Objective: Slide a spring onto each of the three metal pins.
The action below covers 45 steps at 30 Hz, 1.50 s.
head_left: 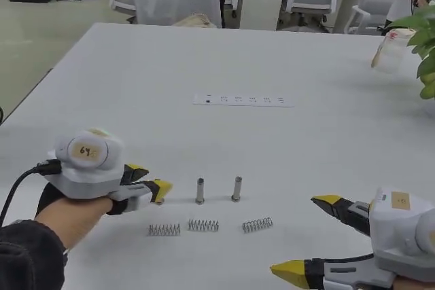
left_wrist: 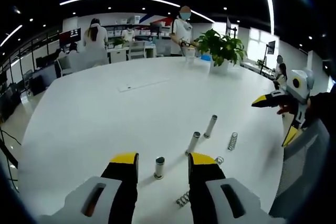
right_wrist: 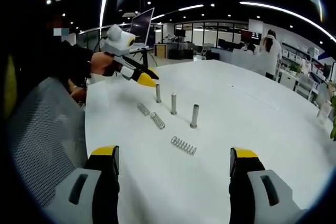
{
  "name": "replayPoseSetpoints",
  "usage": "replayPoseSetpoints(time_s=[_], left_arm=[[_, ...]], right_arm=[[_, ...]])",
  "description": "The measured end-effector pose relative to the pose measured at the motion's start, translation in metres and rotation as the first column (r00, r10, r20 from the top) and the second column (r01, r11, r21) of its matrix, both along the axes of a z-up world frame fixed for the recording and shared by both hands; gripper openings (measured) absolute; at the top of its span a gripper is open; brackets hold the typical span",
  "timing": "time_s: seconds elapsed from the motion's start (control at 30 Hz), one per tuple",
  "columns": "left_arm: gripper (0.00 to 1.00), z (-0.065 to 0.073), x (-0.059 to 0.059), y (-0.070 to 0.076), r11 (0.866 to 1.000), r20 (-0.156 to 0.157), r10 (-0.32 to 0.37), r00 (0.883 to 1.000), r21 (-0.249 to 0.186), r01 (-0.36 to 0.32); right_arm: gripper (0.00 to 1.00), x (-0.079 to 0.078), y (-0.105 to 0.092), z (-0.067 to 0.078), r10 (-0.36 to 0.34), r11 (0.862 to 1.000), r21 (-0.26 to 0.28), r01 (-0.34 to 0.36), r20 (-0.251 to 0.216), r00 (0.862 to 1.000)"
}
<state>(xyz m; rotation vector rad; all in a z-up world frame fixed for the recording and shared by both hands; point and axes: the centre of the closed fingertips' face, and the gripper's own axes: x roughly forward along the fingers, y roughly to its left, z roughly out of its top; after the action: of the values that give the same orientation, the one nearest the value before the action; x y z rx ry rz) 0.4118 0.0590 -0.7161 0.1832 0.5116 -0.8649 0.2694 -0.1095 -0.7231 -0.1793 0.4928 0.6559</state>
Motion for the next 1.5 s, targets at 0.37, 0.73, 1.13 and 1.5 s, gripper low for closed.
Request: replayPoseSetpoints(time_s=[0.37,0.73,1.13,1.5], left_arm=[[0.69,0.003,-0.016,0.002,0.997,0.005,-0.037,0.999,-0.061,0.038],[0.88,0.014,-0.033,0.000,0.987,0.024,-0.110,0.994,-0.117,0.112],[0.89,0.014,-0.059,0.016,0.982,0.043,-0.142,0.989,-0.116,0.146],[0.88,0.010,-0.076,0.039,0.985,0.042,-0.125,0.991,-0.117,0.129]], right_arm=[[0.86,0.000,0.003,0.003,0.014,1.000,-0.014,-0.013,0.005,1.000],[0.86,0.002,0.008,0.010,0.038,0.999,-0.039,-0.038,0.011,0.999],[0.81,0.005,0.020,0.009,0.100,0.992,-0.080,-0.102,-0.022,0.995],[0.61,0.024,0.048,0.007,0.216,0.963,-0.149,-0.224,-0.069,0.974]])
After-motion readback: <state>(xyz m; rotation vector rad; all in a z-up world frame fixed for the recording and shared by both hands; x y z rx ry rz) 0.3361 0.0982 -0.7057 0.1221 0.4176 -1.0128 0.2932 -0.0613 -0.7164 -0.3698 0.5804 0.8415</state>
